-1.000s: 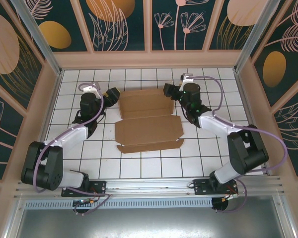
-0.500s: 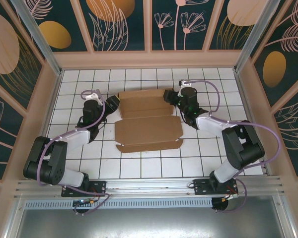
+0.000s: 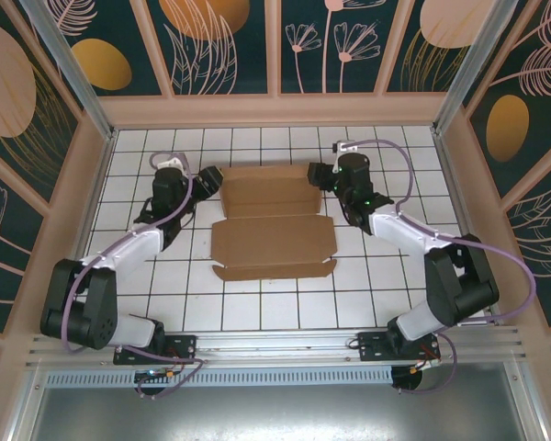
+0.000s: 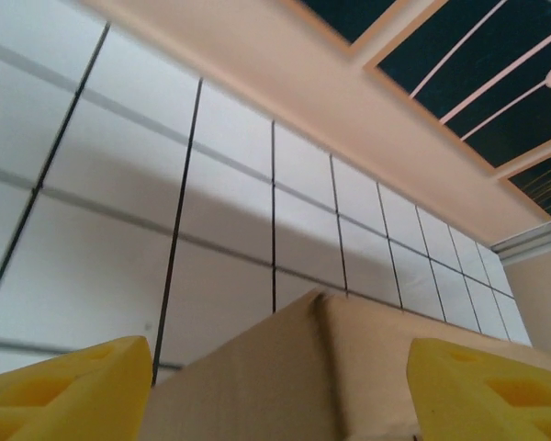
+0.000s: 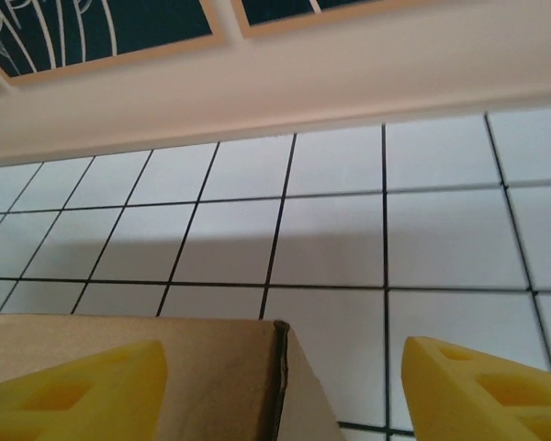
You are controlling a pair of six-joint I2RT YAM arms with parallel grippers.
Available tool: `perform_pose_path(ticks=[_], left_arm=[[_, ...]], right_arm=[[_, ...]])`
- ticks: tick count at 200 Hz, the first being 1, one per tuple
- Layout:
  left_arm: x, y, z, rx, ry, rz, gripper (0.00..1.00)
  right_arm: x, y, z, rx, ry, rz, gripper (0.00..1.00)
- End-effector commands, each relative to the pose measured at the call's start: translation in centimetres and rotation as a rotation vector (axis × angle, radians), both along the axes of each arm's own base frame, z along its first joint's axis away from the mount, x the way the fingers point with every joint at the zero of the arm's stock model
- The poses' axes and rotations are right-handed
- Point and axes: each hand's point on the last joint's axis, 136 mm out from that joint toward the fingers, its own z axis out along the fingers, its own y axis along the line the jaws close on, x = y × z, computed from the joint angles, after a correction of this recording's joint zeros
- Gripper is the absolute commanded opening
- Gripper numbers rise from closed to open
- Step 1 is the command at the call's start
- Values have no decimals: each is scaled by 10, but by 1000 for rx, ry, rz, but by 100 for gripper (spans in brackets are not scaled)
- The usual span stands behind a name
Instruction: Fold the paper box
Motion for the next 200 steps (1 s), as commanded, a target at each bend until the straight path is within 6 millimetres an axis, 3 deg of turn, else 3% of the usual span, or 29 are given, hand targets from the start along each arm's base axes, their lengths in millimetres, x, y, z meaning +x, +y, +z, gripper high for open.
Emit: perform_pose_path(ticks=[1, 23, 44, 58, 100, 129, 175, 200], left_arm=[[-5, 12, 50, 143, -86, 5, 73], [-15, 22, 71, 191, -142, 32, 71], [-27, 27, 77, 203, -178, 38, 68], [-35, 31, 80, 184, -205, 59, 67], [-47, 34, 97, 91, -238, 88, 68], [-52, 35, 108, 103, -261, 84, 69], [-54, 34, 110, 94, -263, 79, 71], [-55, 37, 113, 97, -273, 92, 72]], right_arm=[[1, -6, 28, -100, -32, 0, 60], [0, 2, 30, -133, -18, 59, 35], [-3, 15, 40, -81, -30, 124, 11], [0, 23, 34, -61, 31, 147, 0], [14, 37, 3, -74, 214, 167, 0], [23, 35, -12, -69, 283, 157, 0], [28, 40, -25, -68, 333, 175, 0], [42, 31, -40, -62, 367, 137, 0]])
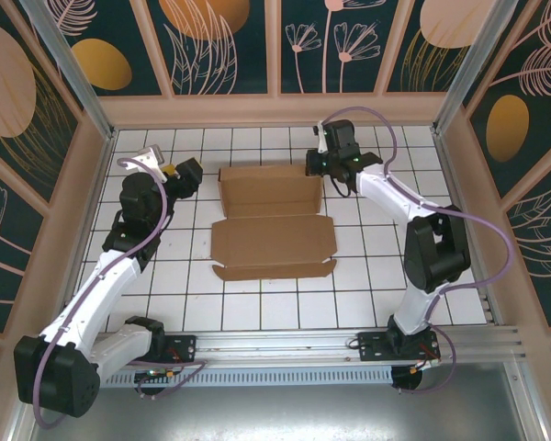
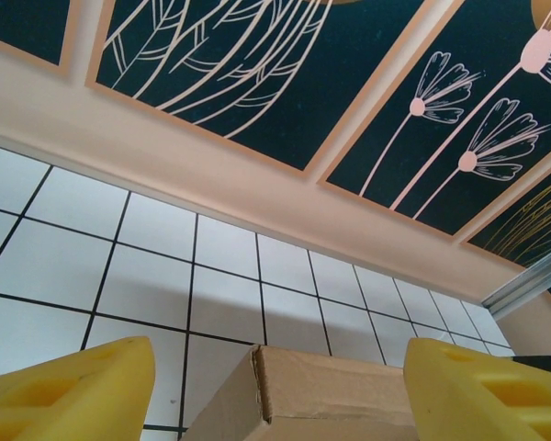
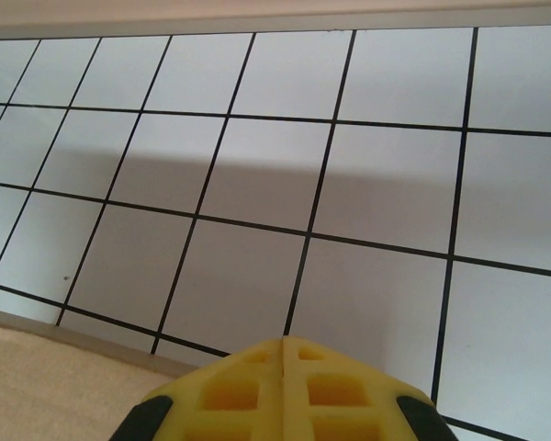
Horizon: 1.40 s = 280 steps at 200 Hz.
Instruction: Fold the paper box
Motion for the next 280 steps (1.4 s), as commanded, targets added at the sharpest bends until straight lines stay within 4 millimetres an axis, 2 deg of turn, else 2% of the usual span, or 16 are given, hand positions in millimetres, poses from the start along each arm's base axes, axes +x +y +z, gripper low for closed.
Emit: perform_pose_path(ticks=[1, 29, 60, 79, 96, 119, 134, 144, 152, 170, 191, 200, 220, 240, 263, 280], left_arm=[[-2, 4, 20, -14, -43, 17, 72], [-5, 8, 32, -9, -68, 38, 72], [-11, 24, 49, 18, -91, 116, 73], [-14, 34, 51, 32, -100, 163, 74], [-14, 36, 47, 36, -91, 179, 74], [-15, 36, 47, 29, -93, 178, 75], [-13, 36, 44, 23, -84, 180, 75], [-12, 34, 41, 15, -76, 173, 75], [-12, 32, 39, 6, -72, 164, 75], [-9, 27, 33, -7, -59, 140, 75], [-6, 22, 30, -6, -49, 115, 75], [-6, 22, 30, -2, -50, 117, 75], [-7, 23, 29, 6, -51, 121, 75], [-6, 22, 27, 8, -48, 115, 75], [-6, 22, 26, 11, -47, 114, 75], [-6, 22, 25, 10, -44, 110, 75]], right_arm=[[10, -8, -18, 6, 71, -36, 0], [40, -29, -32, 58, 119, -115, 1], [72, -55, -46, 115, 174, -184, 12], [79, -73, -59, 165, 223, -239, 14], [68, -80, -80, 171, 278, -269, 15], [25, -72, -120, 157, 369, -267, 19], [1, -82, -135, 120, 388, -293, 20], [-4, -93, -128, 100, 344, -323, 20], [-4, -99, -112, 80, 294, -331, 20], [5, -100, -58, 55, 156, -321, 20], [11, -71, 5, 114, 33, -191, 19], [11, -55, 21, 117, 17, -126, 19], [6, -13, 27, 129, 68, 58, 18], [0, 18, 15, 95, 134, 154, 16], [-7, 38, 5, 69, 148, 191, 14], [-9, 40, -2, 59, 157, 191, 13]])
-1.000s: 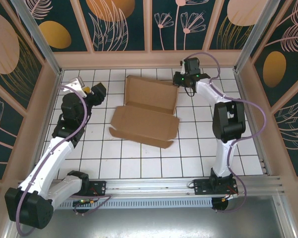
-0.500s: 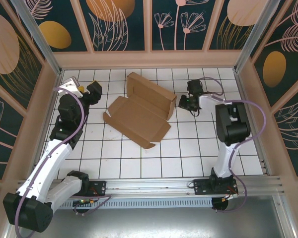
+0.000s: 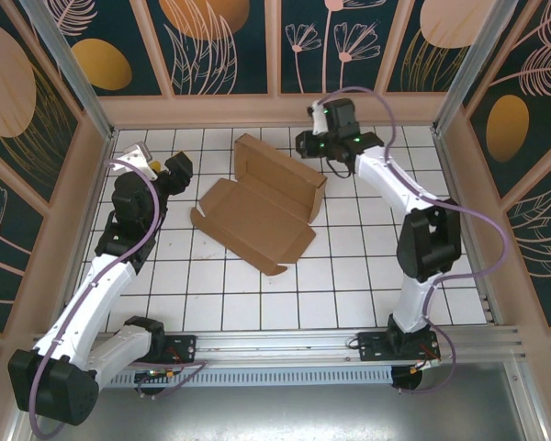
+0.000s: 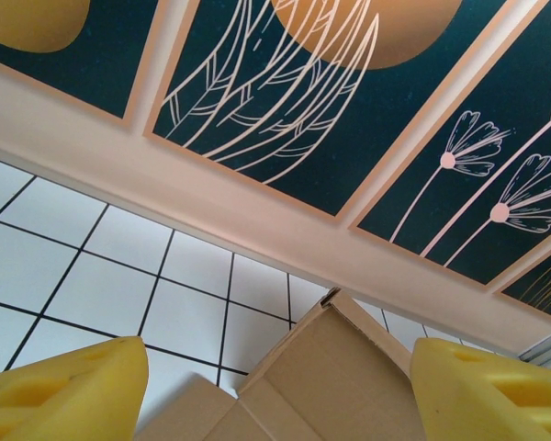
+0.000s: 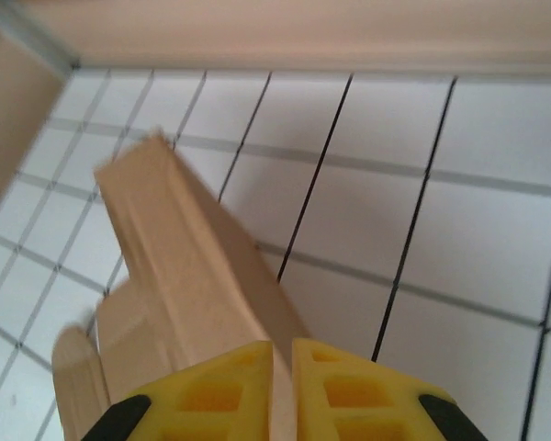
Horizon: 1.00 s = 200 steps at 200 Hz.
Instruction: Fold the paper box
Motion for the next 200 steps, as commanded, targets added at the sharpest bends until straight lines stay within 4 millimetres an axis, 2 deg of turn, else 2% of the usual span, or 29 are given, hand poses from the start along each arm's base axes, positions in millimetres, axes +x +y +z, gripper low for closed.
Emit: perform_pose_path(ticks=[1, 43, 83, 107, 131, 145, 158, 172, 180, 190, 200], left_arm=[[0, -3, 1, -2, -9, -17, 75], [0, -5, 0, -6, -7, -26, 76], [-1, -3, 2, -5, -12, -20, 75], [-2, -2, 3, -5, -15, -15, 76], [-3, 0, 5, -4, -21, -2, 76], [-3, 2, 5, -3, -20, 5, 76], [-4, 2, 5, -3, -17, 8, 76], [-5, 3, 7, -6, -21, 10, 76], [-4, 4, 7, -7, -22, 14, 76], [-4, 4, 8, -9, -22, 16, 76], [-4, 4, 9, -13, -24, 16, 76]], right_arm=[[-17, 2, -35, -64, 102, 46, 13], [-10, -12, -57, -101, 117, -3, 13], [7, -44, -84, -76, 168, -114, 11], [7, -63, -104, -80, 200, -192, 11], [-16, -71, -137, -69, 279, -248, 11], [-45, -62, -158, -22, 366, -222, 11], [-74, -50, -166, -35, 411, -168, 12], [-102, -36, -162, -79, 397, -91, 15], [-109, -35, -154, -117, 364, -87, 15], [-109, -39, -140, -155, 305, -100, 17], [-101, -48, -123, -185, 231, -139, 23]])
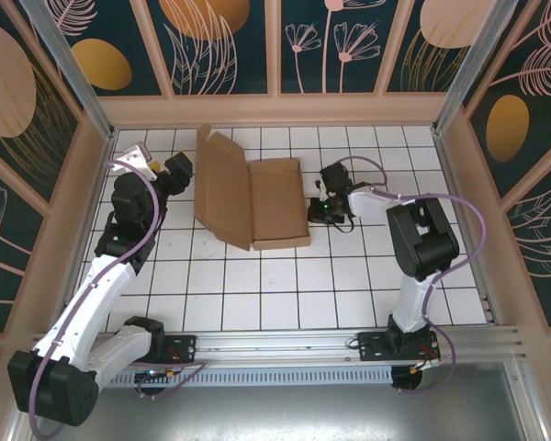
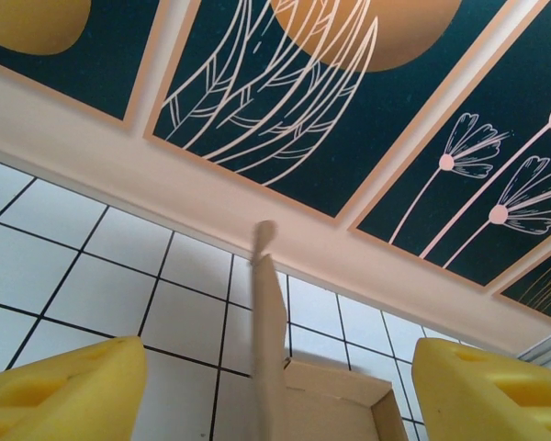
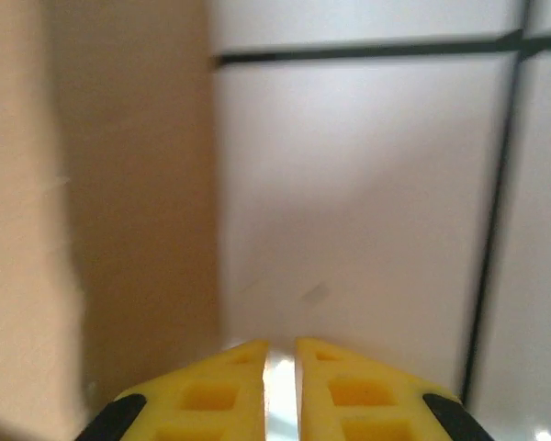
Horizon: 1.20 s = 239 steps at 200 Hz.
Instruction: Fold the paper box
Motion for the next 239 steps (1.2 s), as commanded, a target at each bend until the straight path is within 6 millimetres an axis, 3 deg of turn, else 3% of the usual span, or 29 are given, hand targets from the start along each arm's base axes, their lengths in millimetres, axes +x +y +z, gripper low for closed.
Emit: perform_pose_path(ticks=[1, 14, 27, 42, 73, 97, 113, 133, 150, 171, 217, 239], left_arm=[[-3, 3, 7, -12, -20, 15, 76], [-2, 2, 7, -16, -19, 10, 76], [-1, 0, 7, -20, -19, 1, 76], [-1, -1, 6, -18, -18, -6, 76], [-3, -1, 5, -7, -21, -10, 75], [-2, -4, 2, -6, -18, -26, 75], [-2, -4, 1, -2, -15, -24, 75], [0, -5, -2, -1, -7, -27, 75], [2, -7, -5, 2, 1, -35, 75], [4, -9, -6, -3, 4, -41, 75], [5, -12, -4, -12, 0, -56, 75], [6, -15, -4, -26, 2, -73, 75]], right_arm=[[4, -2, 58, -44, -179, 4, 24], [19, -5, 82, -56, -282, -18, 37], [35, 5, 104, -22, -371, 1, 46], [56, 23, 113, 10, -422, 45, 49], [123, 40, 93, -99, -434, 74, 47], [170, 57, 85, -87, -446, 101, 51], [192, 68, 77, -84, -451, 120, 54], [204, 82, 64, -50, -432, 153, 56], [202, 90, 50, -29, -395, 196, 56], [185, 90, 35, -2, -331, 227, 56], [115, 75, 29, 102, -220, 229, 55], [72, 67, 29, 144, -168, 191, 52]])
